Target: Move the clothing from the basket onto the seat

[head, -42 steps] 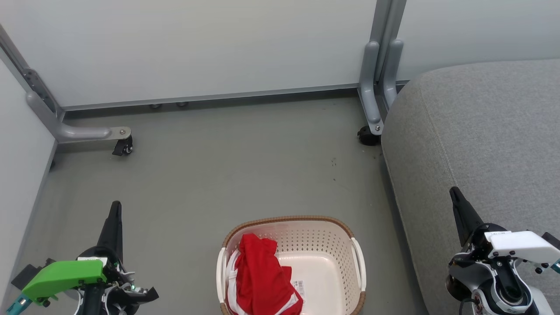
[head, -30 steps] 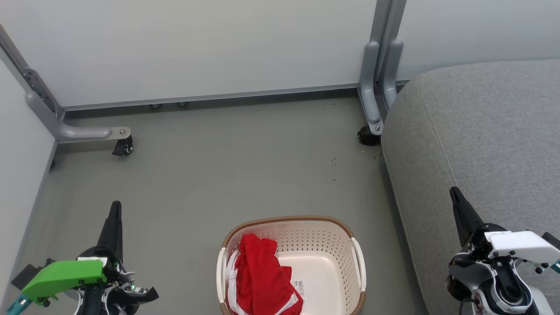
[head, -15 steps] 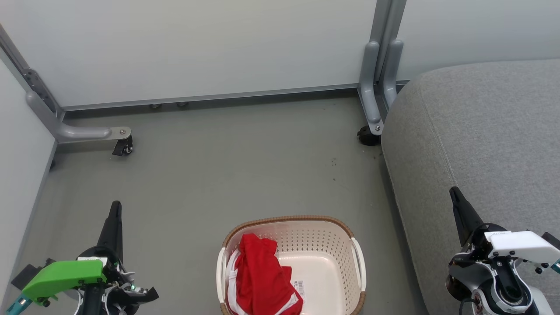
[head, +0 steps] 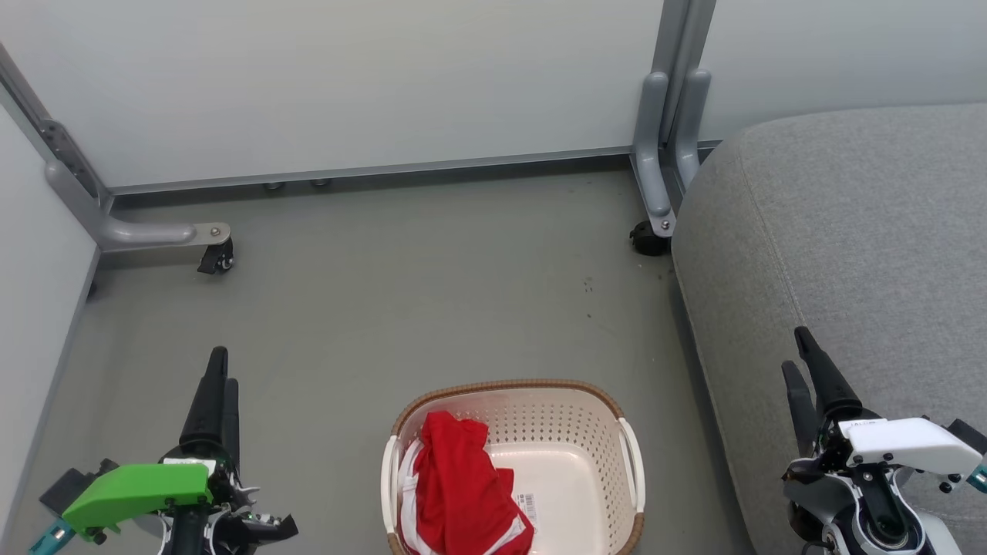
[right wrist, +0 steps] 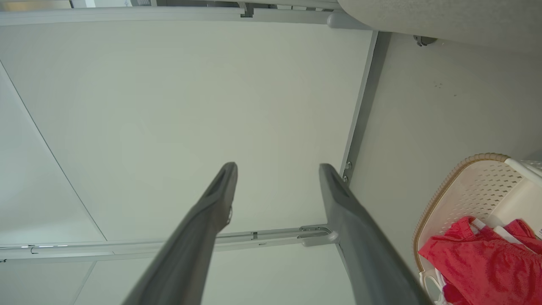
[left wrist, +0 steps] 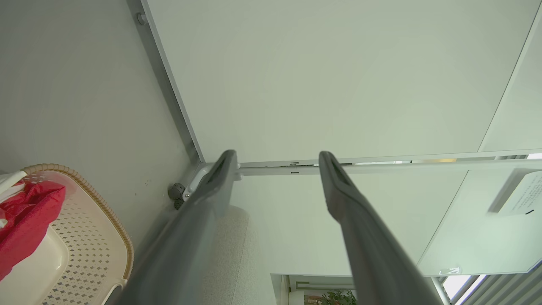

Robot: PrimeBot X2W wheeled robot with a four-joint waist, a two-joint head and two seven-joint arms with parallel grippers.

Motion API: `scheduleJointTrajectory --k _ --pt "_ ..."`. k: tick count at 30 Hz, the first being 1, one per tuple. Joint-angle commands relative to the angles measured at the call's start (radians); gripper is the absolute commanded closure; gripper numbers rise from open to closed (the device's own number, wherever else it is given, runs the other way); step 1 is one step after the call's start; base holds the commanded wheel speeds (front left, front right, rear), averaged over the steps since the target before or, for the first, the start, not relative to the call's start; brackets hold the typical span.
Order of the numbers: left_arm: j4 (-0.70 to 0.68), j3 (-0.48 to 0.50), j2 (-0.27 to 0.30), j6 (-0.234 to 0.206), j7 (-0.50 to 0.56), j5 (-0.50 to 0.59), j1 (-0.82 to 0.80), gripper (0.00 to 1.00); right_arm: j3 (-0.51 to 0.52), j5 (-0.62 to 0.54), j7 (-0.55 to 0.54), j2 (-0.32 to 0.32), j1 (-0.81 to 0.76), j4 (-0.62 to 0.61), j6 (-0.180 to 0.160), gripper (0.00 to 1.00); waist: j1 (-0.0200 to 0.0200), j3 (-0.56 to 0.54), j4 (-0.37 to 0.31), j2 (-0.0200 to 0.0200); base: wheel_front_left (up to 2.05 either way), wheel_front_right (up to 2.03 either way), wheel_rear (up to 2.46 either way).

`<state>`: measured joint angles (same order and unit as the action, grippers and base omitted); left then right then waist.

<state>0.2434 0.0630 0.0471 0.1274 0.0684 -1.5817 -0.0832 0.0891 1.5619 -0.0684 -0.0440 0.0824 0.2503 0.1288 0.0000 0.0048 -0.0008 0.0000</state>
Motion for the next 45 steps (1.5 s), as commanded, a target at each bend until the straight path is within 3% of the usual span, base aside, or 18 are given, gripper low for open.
scheduleJointTrajectory --k 1,17,45 --pt "-0.028 -0.009 0.015 0.002 -0.011 0.036 -0.03 0.0 -0.002 -0.038 0.011 -0.011 0.015 -0.028 0.002 0.0 0.0 0.0 0.0 0.0 0.0 0.0 0.0" --pt "-0.095 -0.055 0.025 0.002 -0.082 0.417 -0.018 0.0 -0.049 -0.481 0.082 -0.026 -0.008 -0.115 0.002 0.0 0.0 -0.001 -0.003 0.0 0.0 0.0 0.0" --pt "-0.074 -0.121 0.028 0.003 -0.176 0.857 0.003 0.0 -0.111 -0.924 0.177 -0.036 -0.033 -0.114 0.002 0.0 0.0 -0.003 -0.007 0.0 0.0 0.0 0.0"
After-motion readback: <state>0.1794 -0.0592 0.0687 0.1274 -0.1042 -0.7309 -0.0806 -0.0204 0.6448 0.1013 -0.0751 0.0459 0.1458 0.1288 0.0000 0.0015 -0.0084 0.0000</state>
